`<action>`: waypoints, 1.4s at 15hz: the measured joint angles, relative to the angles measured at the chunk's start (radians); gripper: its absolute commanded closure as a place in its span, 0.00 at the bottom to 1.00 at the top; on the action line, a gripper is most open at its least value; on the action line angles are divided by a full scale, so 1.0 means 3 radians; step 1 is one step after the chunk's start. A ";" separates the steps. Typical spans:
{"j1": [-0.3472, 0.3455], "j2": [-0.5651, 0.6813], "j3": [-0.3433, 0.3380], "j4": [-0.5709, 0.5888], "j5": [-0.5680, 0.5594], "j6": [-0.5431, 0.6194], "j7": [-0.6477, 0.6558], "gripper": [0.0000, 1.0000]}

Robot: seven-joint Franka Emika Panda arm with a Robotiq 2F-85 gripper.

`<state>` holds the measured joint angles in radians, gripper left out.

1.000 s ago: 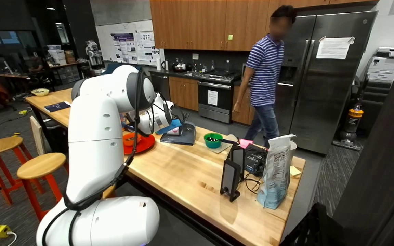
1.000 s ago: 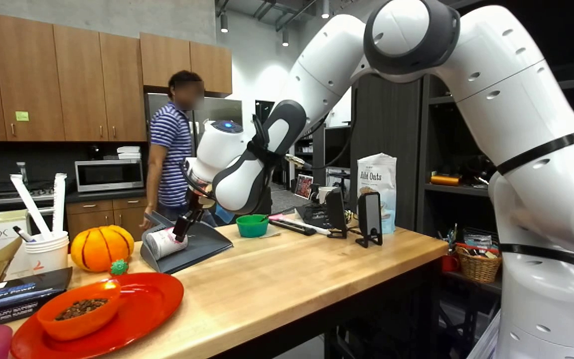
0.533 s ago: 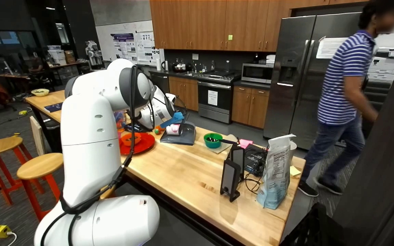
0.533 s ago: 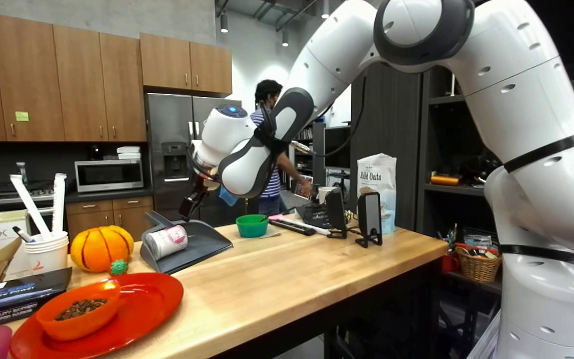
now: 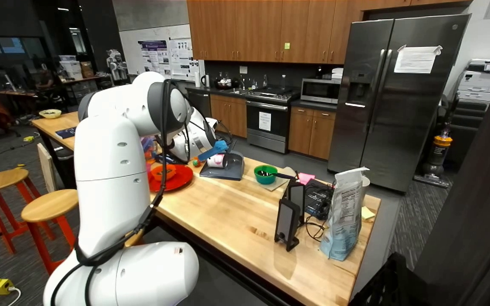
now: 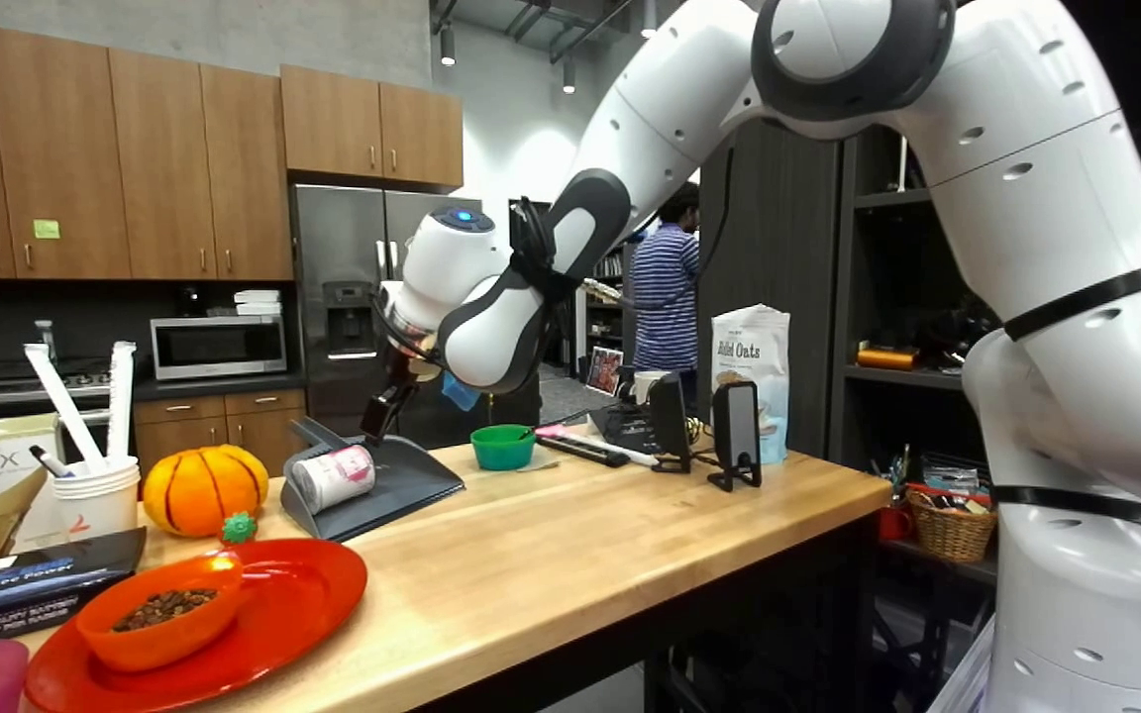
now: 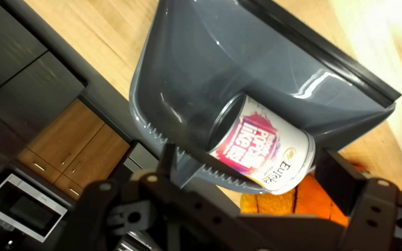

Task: Push the white container on the dustpan

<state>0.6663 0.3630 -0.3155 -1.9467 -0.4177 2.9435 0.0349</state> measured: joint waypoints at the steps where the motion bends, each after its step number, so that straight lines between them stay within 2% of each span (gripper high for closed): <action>1: -0.0018 -0.0081 0.0008 -0.0120 0.0015 0.0003 -0.0038 0.00; 7: -0.0095 -0.0797 -0.0102 -0.0781 -0.0077 0.0010 -0.0097 0.00; 16: -0.0103 -0.1174 -0.0283 -0.1017 -0.0646 0.0079 0.0087 0.00; 19: -0.0092 -0.1239 -0.0262 -0.1140 -0.0472 0.0133 -0.0035 0.00; 21: -0.0261 -0.1289 -0.0003 -0.1275 -0.0042 0.0173 -0.0333 0.00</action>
<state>0.5879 -0.0237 -0.3165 -2.3293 -0.4303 2.9955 -0.0649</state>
